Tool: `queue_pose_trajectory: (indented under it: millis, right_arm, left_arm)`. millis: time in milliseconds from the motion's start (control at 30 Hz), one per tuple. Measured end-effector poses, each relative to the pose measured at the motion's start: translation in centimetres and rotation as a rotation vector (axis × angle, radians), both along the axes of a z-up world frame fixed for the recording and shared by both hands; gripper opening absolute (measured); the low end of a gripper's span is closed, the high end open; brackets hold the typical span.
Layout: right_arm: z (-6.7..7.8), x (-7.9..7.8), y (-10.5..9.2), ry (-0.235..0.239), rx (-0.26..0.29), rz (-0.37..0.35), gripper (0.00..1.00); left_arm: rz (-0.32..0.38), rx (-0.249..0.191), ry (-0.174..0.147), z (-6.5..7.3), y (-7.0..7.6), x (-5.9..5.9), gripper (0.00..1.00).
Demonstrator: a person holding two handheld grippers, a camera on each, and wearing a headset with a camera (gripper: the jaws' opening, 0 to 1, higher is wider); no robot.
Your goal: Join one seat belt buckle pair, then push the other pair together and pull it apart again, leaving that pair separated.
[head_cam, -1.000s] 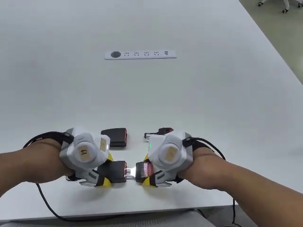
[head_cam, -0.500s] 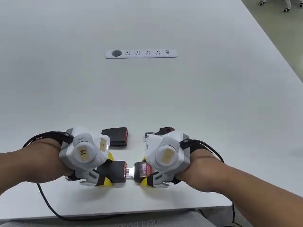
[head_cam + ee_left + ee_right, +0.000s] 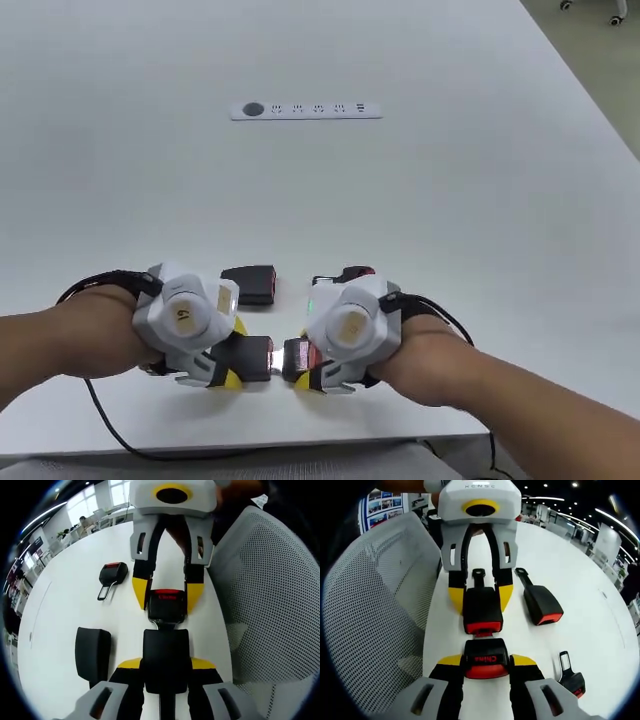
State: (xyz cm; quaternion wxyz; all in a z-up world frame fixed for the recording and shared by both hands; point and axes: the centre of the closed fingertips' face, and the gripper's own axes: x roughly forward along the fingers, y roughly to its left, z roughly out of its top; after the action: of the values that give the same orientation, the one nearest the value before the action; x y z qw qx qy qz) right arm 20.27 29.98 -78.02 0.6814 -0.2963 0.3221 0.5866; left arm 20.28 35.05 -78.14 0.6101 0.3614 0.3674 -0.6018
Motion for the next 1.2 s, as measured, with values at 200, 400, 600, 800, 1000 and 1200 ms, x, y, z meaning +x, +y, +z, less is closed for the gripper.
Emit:
queue_pose_trajectory:
  millis: [200, 400, 600, 800, 1000, 1200]
  right_arm:
    - [0.08, 0.05, 0.31, -0.007, -0.001, 0.012, 0.31]
    - [0.17, 0.05, 0.45, -0.011, -0.003, 0.015, 0.31]
    - [0.14, 0.06, 0.52, -0.011, -0.011, 0.018, 0.31]
    - [0.06, 0.17, 0.56, -0.011, -0.021, 0.021, 0.31]
    - [-0.14, 0.28, 0.56, -0.010, -0.034, 0.031, 0.31]
    - [-0.20, 0.21, 0.67, -0.006, -0.039, 0.029, 0.31]
  left_arm:
    - [0.009, -0.005, 0.000, -0.01, 0.08, 0.08, 0.33]
    - [0.016, -0.014, 0.000, 0.15, 0.09, 0.01, 0.32]
    - [0.014, -0.014, -0.002, 0.04, 0.15, 0.07, 0.32]
    - [0.013, -0.010, -0.003, -0.04, 0.20, 0.09, 0.32]
    - [0.032, -0.023, -0.007, 0.02, 0.15, 0.05, 0.32]
    - [0.036, -0.017, -0.009, 0.11, 0.05, -0.11, 0.32]
